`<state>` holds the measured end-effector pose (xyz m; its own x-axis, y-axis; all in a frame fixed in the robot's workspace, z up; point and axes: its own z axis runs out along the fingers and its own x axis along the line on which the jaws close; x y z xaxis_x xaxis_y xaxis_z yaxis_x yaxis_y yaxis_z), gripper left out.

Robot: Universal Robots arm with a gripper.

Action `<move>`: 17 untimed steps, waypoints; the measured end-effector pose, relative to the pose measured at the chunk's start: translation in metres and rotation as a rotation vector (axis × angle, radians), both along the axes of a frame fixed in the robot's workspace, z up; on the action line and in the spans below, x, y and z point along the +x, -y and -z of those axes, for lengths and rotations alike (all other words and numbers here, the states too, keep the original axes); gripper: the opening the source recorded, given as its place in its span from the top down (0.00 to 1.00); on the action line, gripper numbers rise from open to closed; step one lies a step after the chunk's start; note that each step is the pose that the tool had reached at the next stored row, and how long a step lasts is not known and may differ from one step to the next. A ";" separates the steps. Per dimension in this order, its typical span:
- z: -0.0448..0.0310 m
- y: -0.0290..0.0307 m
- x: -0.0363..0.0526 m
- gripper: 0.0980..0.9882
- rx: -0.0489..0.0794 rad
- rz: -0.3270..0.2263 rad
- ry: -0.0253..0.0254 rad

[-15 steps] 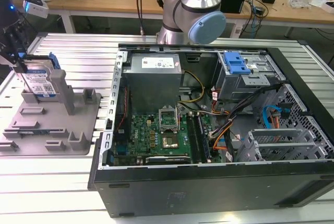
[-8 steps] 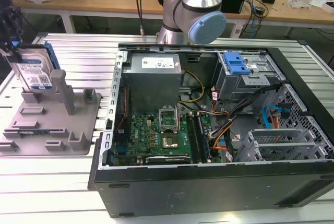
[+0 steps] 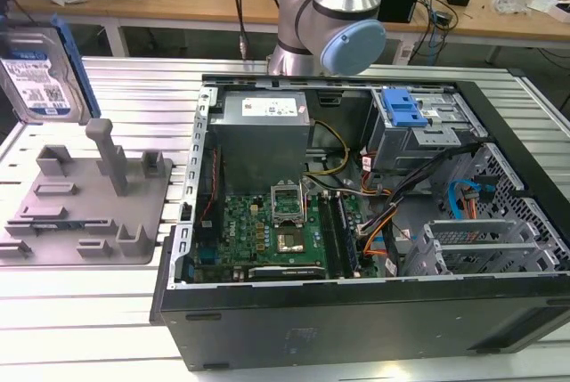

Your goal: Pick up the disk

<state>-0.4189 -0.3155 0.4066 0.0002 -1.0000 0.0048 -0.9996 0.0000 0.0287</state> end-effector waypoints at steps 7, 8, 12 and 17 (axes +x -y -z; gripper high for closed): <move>-0.0370 0.0000 0.0000 0.70 0.000 0.000 -0.0001; -0.0414 0.0000 0.0000 0.70 0.000 0.000 0.0000; -0.0587 0.0000 -0.0001 0.70 0.000 0.000 0.0000; -0.0589 0.0000 0.0000 0.70 0.000 0.000 0.0000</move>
